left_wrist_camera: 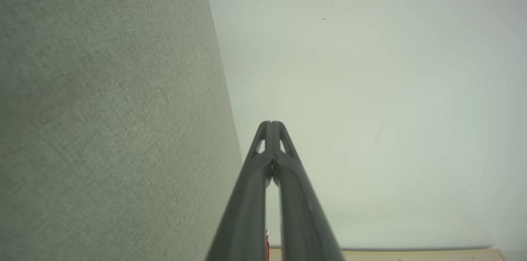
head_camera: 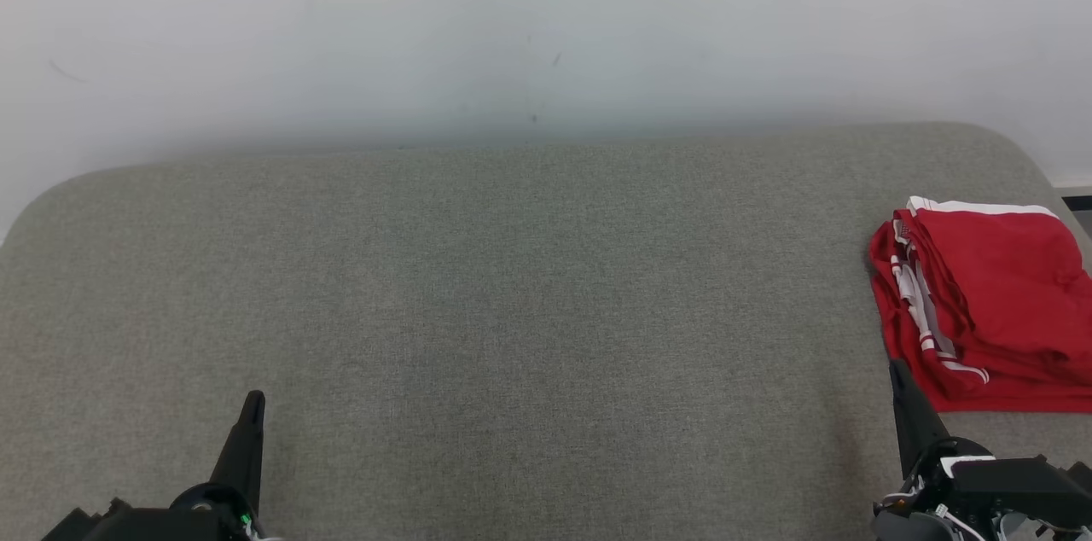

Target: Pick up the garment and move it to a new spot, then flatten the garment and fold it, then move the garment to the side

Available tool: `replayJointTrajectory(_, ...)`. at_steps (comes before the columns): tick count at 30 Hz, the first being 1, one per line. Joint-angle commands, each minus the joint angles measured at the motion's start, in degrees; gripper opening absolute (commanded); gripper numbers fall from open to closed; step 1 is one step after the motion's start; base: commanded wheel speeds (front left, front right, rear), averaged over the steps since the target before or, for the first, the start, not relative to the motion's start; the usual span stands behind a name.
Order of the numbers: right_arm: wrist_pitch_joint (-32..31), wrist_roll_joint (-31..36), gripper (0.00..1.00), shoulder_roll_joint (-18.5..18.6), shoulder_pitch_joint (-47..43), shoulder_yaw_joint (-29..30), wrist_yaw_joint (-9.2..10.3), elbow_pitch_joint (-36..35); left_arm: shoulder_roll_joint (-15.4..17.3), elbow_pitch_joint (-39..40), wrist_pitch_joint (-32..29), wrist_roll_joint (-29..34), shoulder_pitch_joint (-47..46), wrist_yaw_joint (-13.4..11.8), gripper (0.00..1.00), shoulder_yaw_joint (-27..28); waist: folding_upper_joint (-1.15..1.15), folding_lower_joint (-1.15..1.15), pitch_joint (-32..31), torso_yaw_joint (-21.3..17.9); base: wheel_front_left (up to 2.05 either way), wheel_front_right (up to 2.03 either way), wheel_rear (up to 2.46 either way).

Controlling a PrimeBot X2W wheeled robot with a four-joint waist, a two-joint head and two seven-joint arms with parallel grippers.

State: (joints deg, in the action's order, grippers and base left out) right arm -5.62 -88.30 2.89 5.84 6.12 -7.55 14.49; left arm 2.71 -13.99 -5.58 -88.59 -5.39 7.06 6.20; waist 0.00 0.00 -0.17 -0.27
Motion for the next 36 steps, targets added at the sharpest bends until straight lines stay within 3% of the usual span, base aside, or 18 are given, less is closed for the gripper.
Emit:
replayJointTrajectory(1,-0.4,-1.2,0.0,0.0,0.5,0.3,0.11,-0.4,0.3,0.0,-0.5,-1.3,-0.8,0.3,0.0,0.3,0.0,0.0,0.1,0.0,0.0,0.0,0.0)
replayJointTrajectory(8,-1.1,-4.5,0.0,0.0,0.6,0.6,0.12,-0.6,0.3,-0.2,-1.2,-4.2,-1.3,0.5,0.0,0.5,0.0,0.0,0.3,0.3,0.0,0.0,0.0)
replayJointTrajectory(36,-1.1,-4.2,0.0,0.0,0.6,0.5,0.12,-0.6,0.3,-0.1,-1.2,-3.9,-1.2,0.5,0.0,0.5,0.0,0.0,0.3,0.3,0.0,0.0,0.0)
